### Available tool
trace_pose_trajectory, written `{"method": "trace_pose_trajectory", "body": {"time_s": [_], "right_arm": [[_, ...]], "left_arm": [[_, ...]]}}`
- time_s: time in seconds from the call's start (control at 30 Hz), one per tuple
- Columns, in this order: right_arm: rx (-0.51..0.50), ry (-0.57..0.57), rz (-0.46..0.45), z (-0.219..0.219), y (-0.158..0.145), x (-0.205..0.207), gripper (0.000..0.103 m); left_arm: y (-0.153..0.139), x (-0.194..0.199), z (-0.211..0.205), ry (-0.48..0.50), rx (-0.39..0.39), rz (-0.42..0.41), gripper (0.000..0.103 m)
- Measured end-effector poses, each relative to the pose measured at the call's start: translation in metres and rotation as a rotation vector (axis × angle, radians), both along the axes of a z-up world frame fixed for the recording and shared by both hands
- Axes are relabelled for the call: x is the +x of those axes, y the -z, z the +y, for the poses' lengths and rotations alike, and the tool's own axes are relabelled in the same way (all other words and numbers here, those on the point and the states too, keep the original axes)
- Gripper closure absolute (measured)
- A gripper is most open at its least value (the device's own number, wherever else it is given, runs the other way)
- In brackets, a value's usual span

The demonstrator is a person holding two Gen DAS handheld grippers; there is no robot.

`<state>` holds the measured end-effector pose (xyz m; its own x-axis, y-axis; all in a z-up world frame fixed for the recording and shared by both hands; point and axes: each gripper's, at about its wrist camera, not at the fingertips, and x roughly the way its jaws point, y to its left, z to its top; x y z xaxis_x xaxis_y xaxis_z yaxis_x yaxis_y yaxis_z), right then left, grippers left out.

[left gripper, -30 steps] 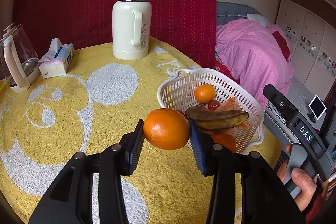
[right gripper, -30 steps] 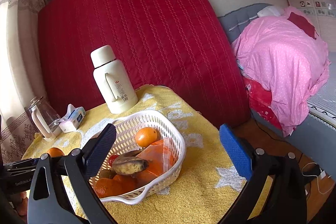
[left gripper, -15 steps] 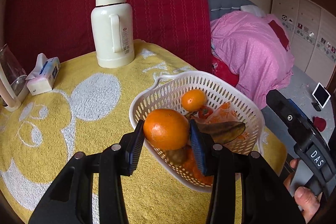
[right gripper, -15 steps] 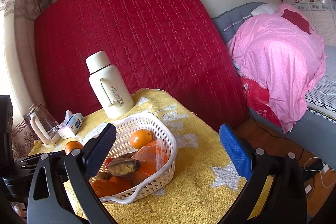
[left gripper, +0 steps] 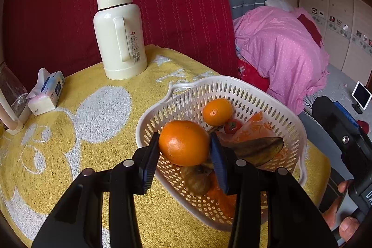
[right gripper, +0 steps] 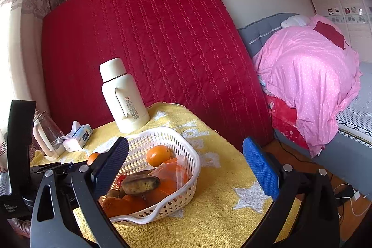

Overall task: Organize fruits
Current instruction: 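Carry the orange into the basket and open the left tool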

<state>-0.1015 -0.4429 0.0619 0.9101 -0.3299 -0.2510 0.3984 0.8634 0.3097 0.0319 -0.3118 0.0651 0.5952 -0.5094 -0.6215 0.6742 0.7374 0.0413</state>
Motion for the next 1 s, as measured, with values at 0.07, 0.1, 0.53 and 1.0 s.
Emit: {"method": "trace_pose_trajectory", "body": {"time_s": [0.07, 0.1, 0.53, 1.0], "right_arm": [[0.002, -0.001, 0.002, 0.000, 0.000, 0.000, 0.003], [0.001, -0.001, 0.003, 0.000, 0.000, 0.000, 0.003], [0.005, 0.000, 0.011, -0.002, 0.004, 0.001, 0.003], [-0.004, 0.011, 0.015, -0.002, 0.004, -0.001, 0.003]], "left_arm": [[0.001, 0.000, -0.001, -0.001, 0.005, -0.003, 0.060], [0.002, 0.000, -0.002, 0.000, 0.008, -0.004, 0.060], [-0.009, -0.015, 0.001, -0.034, 0.019, -0.135, 0.016], [-0.018, -0.028, 0.028, -0.120, 0.033, -0.202, 0.005]]}}
